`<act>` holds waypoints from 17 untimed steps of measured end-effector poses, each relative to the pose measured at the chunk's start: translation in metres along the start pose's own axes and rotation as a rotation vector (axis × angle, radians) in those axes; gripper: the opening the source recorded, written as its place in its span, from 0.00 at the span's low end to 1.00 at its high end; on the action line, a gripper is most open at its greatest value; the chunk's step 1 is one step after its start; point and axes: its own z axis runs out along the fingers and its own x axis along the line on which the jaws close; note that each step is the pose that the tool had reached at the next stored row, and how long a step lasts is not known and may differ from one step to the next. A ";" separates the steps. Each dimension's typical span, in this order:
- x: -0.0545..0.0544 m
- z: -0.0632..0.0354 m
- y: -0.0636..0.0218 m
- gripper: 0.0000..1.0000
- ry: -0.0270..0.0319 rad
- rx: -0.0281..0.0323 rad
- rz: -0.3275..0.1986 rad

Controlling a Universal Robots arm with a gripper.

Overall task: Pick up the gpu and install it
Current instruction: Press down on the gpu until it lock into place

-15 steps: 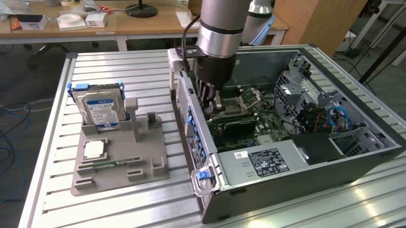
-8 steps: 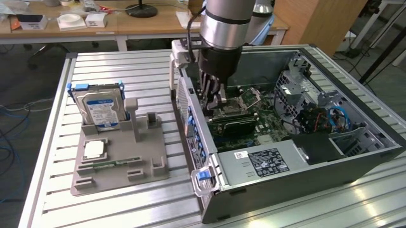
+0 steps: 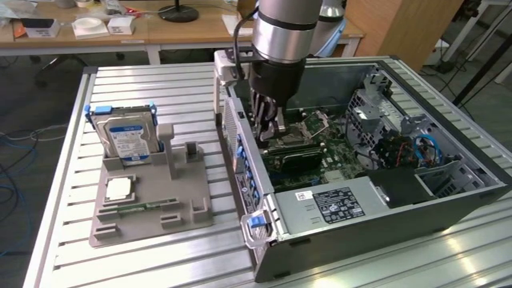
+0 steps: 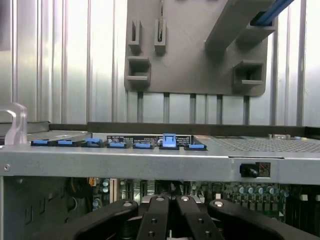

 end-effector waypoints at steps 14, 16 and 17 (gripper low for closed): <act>0.000 0.0153 0.0019 0.11 0.0002 -0.0008 0.005; -0.001 0.0176 -0.0025 0.11 -0.0102 0.0016 0.005; -0.001 0.0164 -0.0071 0.11 -0.0108 0.0008 0.005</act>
